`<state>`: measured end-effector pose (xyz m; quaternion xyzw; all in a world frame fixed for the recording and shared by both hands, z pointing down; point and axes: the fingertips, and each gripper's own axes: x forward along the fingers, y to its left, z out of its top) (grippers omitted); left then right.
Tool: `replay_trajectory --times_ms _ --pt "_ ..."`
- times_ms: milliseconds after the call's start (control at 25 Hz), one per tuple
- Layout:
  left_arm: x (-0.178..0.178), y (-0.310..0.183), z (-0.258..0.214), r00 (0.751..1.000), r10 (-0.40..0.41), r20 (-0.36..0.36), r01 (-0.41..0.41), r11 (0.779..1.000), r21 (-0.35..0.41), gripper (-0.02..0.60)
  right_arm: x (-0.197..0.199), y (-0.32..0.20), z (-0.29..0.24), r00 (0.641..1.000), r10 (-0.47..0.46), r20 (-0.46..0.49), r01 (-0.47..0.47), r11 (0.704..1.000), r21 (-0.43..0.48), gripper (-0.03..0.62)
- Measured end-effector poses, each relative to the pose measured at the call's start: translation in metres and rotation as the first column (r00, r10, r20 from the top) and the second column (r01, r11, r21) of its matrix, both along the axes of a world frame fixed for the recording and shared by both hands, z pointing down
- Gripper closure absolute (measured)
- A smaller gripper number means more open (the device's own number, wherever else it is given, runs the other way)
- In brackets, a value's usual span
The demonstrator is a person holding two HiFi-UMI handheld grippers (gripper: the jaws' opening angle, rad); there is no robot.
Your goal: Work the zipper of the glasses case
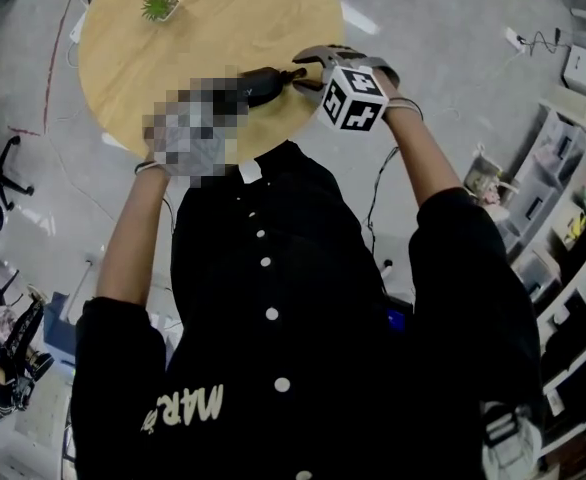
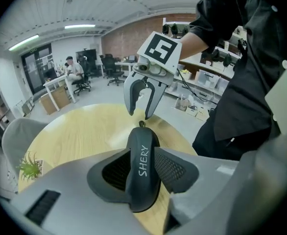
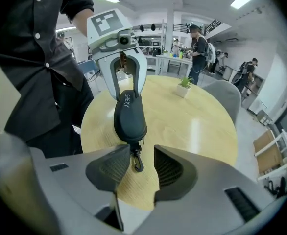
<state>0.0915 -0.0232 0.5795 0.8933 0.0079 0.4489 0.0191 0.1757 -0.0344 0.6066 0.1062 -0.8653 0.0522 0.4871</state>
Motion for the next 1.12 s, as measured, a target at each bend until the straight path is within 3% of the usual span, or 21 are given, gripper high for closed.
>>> replay_trajectory --times_ms 360,760,960,1120 --pt "-0.006 0.0 0.019 0.988 0.096 0.118 -0.09 0.994 -0.058 0.436 -0.015 -0.006 0.014 0.991 -0.127 -0.035 0.125 0.991 -0.039 0.447" --pt "-0.007 0.0 0.021 0.987 0.072 0.143 -0.063 0.996 -0.067 0.436 -0.026 -0.013 0.035 0.942 -0.312 -0.126 0.308 0.95 -0.045 0.476" --pt "-0.005 0.001 0.021 0.987 0.067 0.147 -0.054 0.995 -0.09 0.436 -0.027 -0.01 0.046 0.895 -0.425 -0.139 0.419 0.905 -0.071 0.51" --pt "-0.006 0.0 0.021 0.985 0.077 0.154 -0.064 0.994 -0.093 0.436 -0.03 -0.007 0.045 0.808 -0.571 -0.145 0.564 0.821 -0.086 0.533"
